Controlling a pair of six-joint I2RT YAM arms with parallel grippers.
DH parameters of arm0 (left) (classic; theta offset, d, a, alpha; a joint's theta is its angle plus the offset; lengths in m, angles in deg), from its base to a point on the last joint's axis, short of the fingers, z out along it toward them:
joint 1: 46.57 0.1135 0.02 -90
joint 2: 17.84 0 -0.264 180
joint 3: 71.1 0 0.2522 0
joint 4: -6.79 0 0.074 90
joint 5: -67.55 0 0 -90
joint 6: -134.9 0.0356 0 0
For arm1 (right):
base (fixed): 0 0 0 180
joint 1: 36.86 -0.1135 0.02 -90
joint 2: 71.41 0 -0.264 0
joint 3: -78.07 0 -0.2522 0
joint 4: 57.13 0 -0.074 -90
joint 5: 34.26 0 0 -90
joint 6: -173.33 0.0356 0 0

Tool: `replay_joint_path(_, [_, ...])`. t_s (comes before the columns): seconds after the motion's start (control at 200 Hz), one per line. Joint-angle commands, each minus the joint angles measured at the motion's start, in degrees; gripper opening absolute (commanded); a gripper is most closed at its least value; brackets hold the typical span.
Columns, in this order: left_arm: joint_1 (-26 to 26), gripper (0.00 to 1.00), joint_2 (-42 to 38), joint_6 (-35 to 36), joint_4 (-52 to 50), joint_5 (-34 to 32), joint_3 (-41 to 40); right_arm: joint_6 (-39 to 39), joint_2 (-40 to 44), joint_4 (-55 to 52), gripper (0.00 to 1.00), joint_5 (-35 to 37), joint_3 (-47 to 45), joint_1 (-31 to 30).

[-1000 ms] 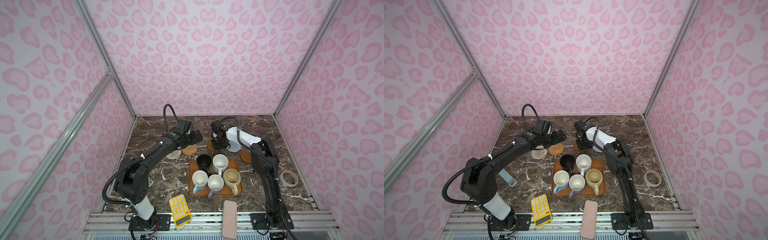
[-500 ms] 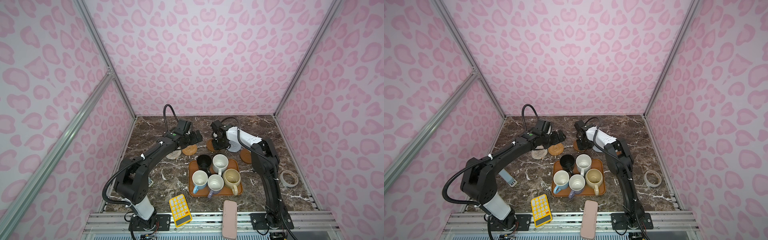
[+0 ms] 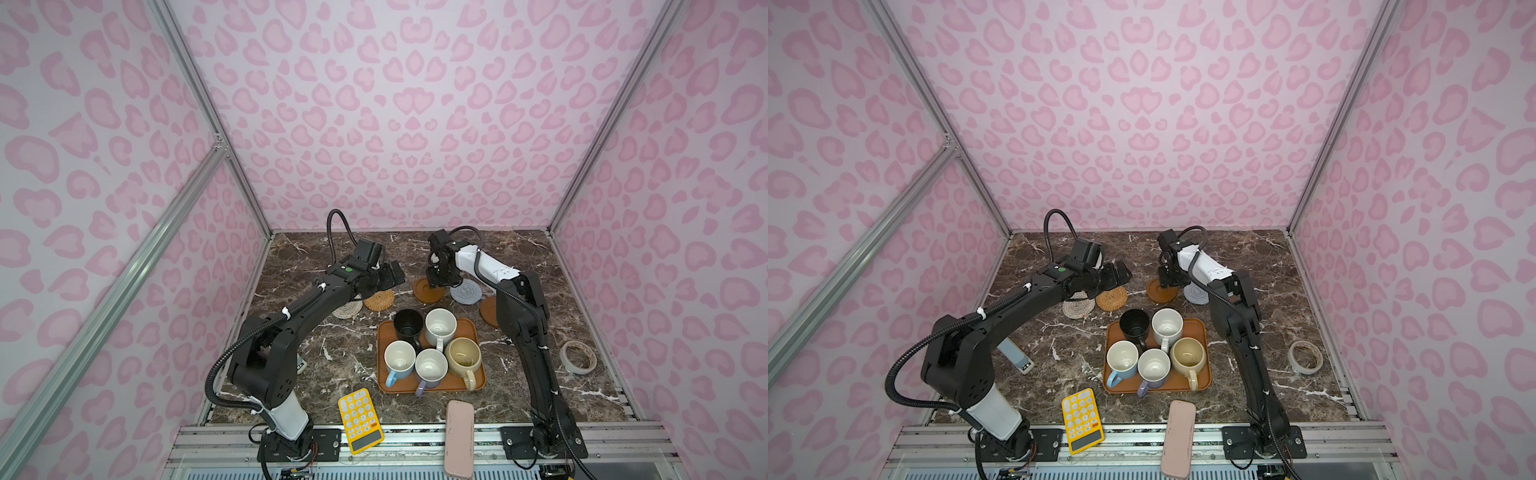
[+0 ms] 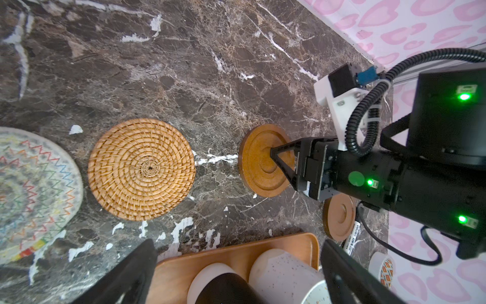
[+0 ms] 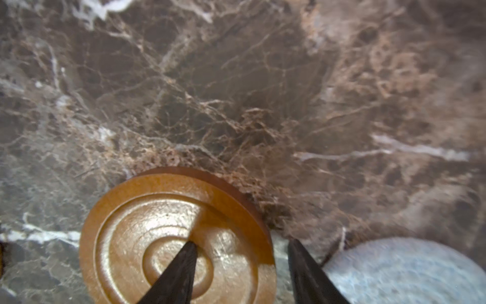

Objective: Place cups on coasters
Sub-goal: Move the coaster to the top-center of the table.

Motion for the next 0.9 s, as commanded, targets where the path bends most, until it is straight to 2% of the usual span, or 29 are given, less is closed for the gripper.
replay_joint_path(0.0, [-0.1, 0.99, 0.7, -0.4, 0.0, 0.4, 0.7, -2.1, -1.4, -1.1, 0.55, -2.2, 0.7, 0.3])
replay_joint_path(0.185, [-0.1, 0.99, 0.9, -0.5, 0.0, 0.2, 0.5, -4.7, -2.9, -3.4, 0.48, -4.9, 0.9, -0.4])
replay_joint_path(0.36, [-0.2, 0.99, 0.8, -0.7, 0.2, 0.1, 0.2, -7.5, -1.2, -5.0, 0.46, -1.5, -3.4, -2.8])
replay_joint_path(0.485, [-0.1, 0.99, 0.7, -0.7, 0.1, 0.1, 0.1, -7.2, 0.3, -4.4, 0.45, 0.4, -6.9, -3.5])
replay_joint_path(0.655, [-0.2, 0.99, 0.6, -0.9, 0.0, 0.1, 0.4, -4.9, 0.2, -4.2, 0.44, 1.2, -6.9, -2.4])
replay_joint_path(0.72, [-0.1, 0.99, 0.4, -0.9, 0.0, 0.1, 0.3, -5.2, 0.5, -3.7, 0.45, 0.7, -6.4, -2.5])
replay_joint_path(0.825, [-0.1, 0.99, -0.3, -1.2, 0.0, 0.3, 0.5, -4.8, 1.8, -2.3, 0.53, -2.4, -5.3, -2.6])
replay_joint_path(0.895, [-0.1, 0.97, -0.9, -1.4, 0.4, 0.2, 0.8, -4.8, 1.5, -4.4, 0.58, -2.8, -1.4, -2.6])
